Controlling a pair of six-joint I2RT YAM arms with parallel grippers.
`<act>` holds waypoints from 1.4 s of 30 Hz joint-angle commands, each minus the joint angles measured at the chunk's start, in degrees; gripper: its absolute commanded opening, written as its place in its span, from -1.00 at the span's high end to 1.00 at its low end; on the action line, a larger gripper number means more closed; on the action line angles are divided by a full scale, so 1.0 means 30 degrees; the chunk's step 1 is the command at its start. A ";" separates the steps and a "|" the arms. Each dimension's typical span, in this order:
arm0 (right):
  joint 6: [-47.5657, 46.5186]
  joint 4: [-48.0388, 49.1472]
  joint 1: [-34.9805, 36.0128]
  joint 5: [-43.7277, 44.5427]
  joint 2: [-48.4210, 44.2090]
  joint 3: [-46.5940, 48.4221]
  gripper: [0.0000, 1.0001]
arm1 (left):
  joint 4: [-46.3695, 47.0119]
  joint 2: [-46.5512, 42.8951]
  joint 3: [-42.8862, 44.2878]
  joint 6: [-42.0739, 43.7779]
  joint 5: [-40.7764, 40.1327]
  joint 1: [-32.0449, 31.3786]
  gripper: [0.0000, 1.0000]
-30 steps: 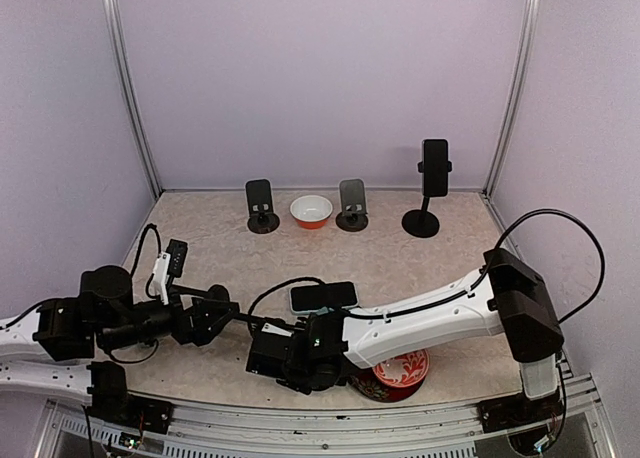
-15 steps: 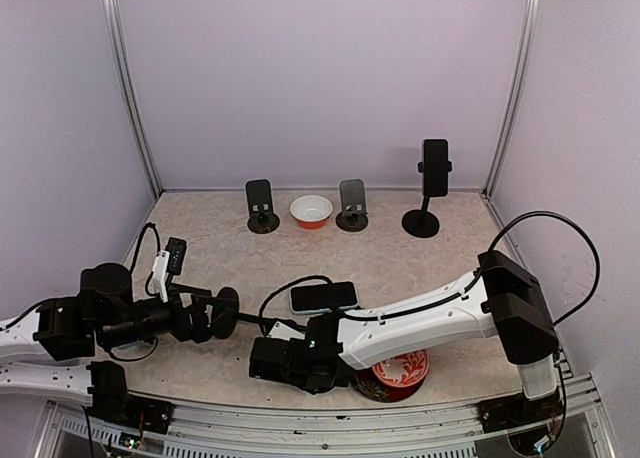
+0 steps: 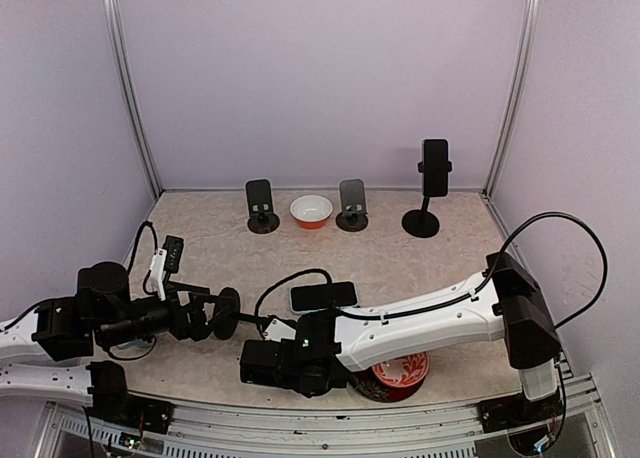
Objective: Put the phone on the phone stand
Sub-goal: Pick up the phone stand with the phone from the center of the board.
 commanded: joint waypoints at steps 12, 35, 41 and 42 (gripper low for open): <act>0.2182 -0.0638 -0.0513 -0.1467 -0.0149 -0.1865 -1.00 | 0.0132 -0.0354 -0.0101 0.0350 0.0363 0.0340 -0.97; 0.5274 -0.3431 -0.0353 -0.0095 -0.1001 -0.1225 -1.00 | 0.0259 -0.0558 -0.0375 0.0243 0.0385 0.0339 -0.98; 0.5836 -0.3922 -0.0473 -0.0358 -0.0736 -0.1860 -1.00 | 0.0211 -0.0657 -0.0411 0.0185 0.0414 0.0340 -0.97; 0.5767 -0.3633 -0.0563 -0.0475 -0.0868 -0.2241 -1.00 | 0.0179 -0.0726 -0.0434 0.0170 0.0413 0.0339 -0.98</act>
